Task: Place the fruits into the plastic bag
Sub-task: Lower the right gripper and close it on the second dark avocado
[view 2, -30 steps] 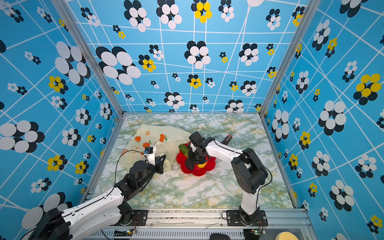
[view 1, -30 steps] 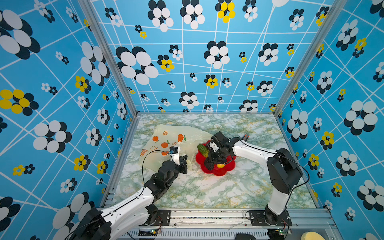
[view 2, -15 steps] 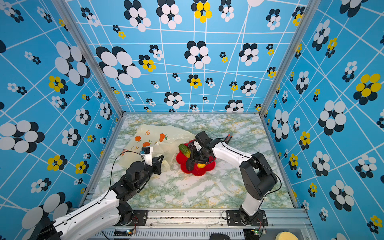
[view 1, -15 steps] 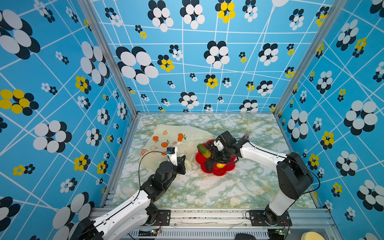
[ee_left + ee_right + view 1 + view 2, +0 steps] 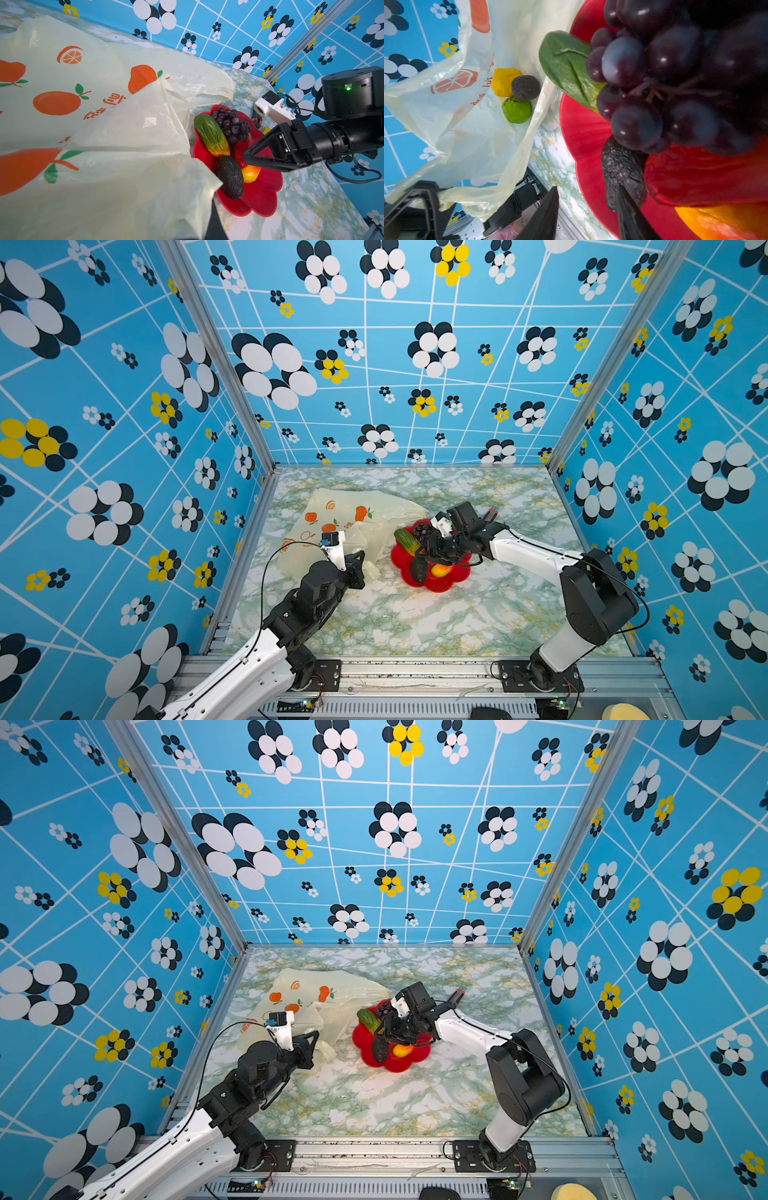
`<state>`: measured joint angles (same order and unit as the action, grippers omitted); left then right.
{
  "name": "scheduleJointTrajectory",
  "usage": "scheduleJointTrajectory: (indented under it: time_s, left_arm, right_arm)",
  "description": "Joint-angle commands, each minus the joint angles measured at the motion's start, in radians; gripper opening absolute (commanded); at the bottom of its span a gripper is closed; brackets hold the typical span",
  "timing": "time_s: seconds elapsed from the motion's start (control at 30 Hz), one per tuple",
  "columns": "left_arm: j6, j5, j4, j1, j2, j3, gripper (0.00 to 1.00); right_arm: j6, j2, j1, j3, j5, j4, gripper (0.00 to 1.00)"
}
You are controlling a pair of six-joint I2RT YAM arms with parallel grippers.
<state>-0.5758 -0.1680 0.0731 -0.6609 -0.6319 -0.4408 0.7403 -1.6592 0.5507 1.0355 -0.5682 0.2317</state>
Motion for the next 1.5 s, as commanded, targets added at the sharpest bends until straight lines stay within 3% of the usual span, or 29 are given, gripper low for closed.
scheduleJointTrajectory:
  time_s: [0.0,0.5,0.57,0.73,0.83,1.07,1.47]
  left_arm:
    - [-0.025,0.027,0.08,0.008,0.0,-0.045,0.0]
    - [-0.052,0.107,0.143,0.025,-0.106,-0.124,0.0]
    - [-0.058,0.113,0.143,0.03,-0.105,-0.123,0.0]
    - [-0.065,0.117,0.137,0.037,-0.095,-0.114,0.0]
    - [-0.073,0.123,0.126,0.041,-0.096,-0.107,0.0]
    - [-0.083,0.14,0.099,0.044,-0.124,-0.105,0.0]
    - [-0.081,0.147,0.085,0.052,-0.122,-0.089,0.0]
  right_arm:
    - [0.049,0.03,-0.022,-0.031,-0.06,-0.083,0.47]
    - [0.084,0.042,-0.064,-0.035,-0.12,-0.135,0.47]
    - [0.05,0.039,-0.065,-0.017,-0.117,-0.08,0.48]
    - [-0.17,0.03,-0.042,0.097,0.069,0.278,0.58]
    - [-0.24,0.023,-0.008,0.129,0.164,0.382,0.68]
    - [-0.284,-0.011,0.05,0.17,0.283,0.465,0.79]
    - [-0.307,-0.1,0.093,0.243,0.332,0.522,0.87]
